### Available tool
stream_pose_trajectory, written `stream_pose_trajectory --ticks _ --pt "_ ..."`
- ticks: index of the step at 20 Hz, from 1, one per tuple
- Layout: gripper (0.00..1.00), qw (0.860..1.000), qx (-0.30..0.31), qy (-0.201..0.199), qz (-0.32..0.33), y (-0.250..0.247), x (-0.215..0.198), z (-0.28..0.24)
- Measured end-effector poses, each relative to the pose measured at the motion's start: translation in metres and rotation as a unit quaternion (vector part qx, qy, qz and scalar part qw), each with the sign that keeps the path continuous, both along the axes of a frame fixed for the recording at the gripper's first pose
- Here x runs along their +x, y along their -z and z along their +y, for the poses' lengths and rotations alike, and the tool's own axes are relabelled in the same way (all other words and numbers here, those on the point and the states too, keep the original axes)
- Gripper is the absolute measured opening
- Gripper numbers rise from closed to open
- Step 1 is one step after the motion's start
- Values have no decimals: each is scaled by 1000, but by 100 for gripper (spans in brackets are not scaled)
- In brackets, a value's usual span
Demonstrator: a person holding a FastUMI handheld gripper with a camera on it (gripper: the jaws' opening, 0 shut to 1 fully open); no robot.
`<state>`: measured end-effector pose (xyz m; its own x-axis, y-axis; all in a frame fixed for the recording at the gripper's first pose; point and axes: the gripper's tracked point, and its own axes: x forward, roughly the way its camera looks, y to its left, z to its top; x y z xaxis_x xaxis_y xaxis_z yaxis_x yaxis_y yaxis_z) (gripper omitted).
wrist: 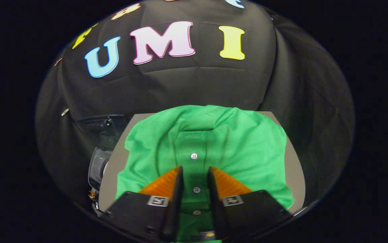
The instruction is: Put the clothes into the washing machine and then close the washing machine lid.
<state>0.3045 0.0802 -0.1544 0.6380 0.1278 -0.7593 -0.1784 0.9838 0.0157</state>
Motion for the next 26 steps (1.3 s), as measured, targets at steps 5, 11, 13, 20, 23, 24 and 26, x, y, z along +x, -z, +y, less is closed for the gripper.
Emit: stream_pose_trajectory --ticks 5,11,13,20,23,24,26 --pt "7 1000 -1 26 -6 -1 3 -2" --pt "7 999 8 36 -24 -45 5 6" --pt "7 998 27 45 -35 -71 6 10" --pt "7 994 46 36 -88 -164 3 48" --pt "7 993 58 27 -103 -186 1 83" --pt "7 992 61 22 -106 -191 -2 96" --pt "7 992 61 10 -106 -193 -7 125"
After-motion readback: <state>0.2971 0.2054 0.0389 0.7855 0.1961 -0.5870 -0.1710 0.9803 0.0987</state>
